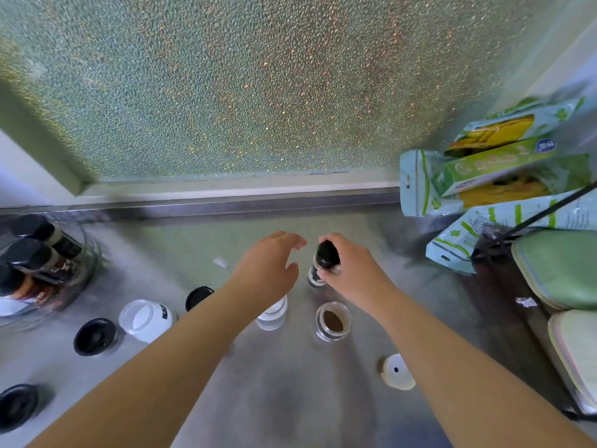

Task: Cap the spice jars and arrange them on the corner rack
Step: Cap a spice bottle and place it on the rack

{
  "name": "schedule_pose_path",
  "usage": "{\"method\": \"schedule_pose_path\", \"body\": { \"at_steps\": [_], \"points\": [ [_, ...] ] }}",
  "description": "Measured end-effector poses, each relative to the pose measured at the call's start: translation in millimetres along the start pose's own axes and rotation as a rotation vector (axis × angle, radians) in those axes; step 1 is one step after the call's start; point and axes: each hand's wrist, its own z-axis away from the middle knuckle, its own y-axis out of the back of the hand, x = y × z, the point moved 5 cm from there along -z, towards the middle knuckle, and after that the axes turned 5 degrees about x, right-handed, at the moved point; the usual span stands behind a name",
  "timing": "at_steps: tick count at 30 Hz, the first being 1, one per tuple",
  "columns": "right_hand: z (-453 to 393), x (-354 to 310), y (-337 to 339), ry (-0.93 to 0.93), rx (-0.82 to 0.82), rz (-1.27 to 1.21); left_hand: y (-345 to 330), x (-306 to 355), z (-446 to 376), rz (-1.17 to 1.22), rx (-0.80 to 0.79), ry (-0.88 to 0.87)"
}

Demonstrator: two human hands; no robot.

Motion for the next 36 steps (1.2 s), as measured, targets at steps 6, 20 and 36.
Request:
{"method": "schedule_pose_path", "body": {
  "at_steps": [6, 20, 36],
  "points": [
    [0.6, -45.2, 53.4, 0.068, 0.133, -0.182, 21.9, 13.9, 4.0, 0.127, 0.049, 0.005],
    [34.0, -155.7, 146.9, 0.319, -0.072, -0.210, 133.8, 54.9, 46.0, 0.279, 0.311, -0.140],
    [61.0, -225.4, 141.8, 0.503, -0.078, -0.125, 185.9, 38.2, 106.2, 0.288, 0.349, -0.152]
  ]
}}
